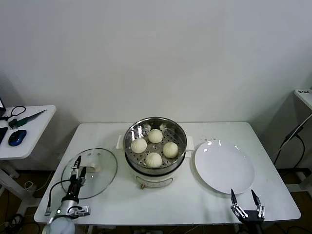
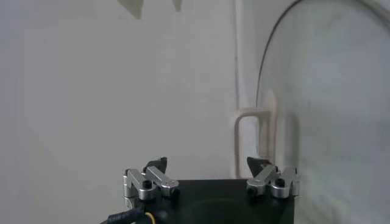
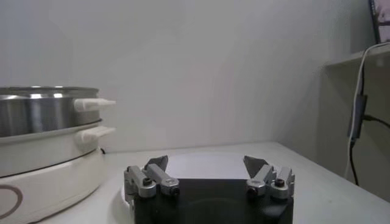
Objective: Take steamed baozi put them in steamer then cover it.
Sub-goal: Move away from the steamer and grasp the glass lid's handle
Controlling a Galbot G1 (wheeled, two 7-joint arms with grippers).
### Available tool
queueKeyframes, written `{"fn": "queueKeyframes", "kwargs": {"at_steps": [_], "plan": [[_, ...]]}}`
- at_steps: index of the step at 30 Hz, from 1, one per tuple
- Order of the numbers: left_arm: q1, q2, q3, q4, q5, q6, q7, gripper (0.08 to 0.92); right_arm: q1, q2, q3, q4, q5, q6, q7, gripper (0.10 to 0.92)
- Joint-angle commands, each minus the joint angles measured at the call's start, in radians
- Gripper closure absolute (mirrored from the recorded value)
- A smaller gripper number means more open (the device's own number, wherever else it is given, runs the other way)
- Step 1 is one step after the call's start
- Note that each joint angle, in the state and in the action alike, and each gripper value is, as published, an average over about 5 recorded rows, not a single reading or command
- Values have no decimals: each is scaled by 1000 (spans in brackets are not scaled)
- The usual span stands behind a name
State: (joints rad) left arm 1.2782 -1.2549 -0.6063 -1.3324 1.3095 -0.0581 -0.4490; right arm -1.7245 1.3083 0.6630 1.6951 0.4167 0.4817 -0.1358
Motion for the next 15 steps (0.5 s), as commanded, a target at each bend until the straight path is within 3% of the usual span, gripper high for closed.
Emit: {"fn": "queueKeyframes", "kwargs": {"at_steps": [1,15], "plan": [[-35,4,4,41,29,-4,9,193,0,8,-2,-3,-2,5,2,203],[-41,9,0,73,49,-20,1,565,5,8,-3,-2,-2,1,4,203]]}}
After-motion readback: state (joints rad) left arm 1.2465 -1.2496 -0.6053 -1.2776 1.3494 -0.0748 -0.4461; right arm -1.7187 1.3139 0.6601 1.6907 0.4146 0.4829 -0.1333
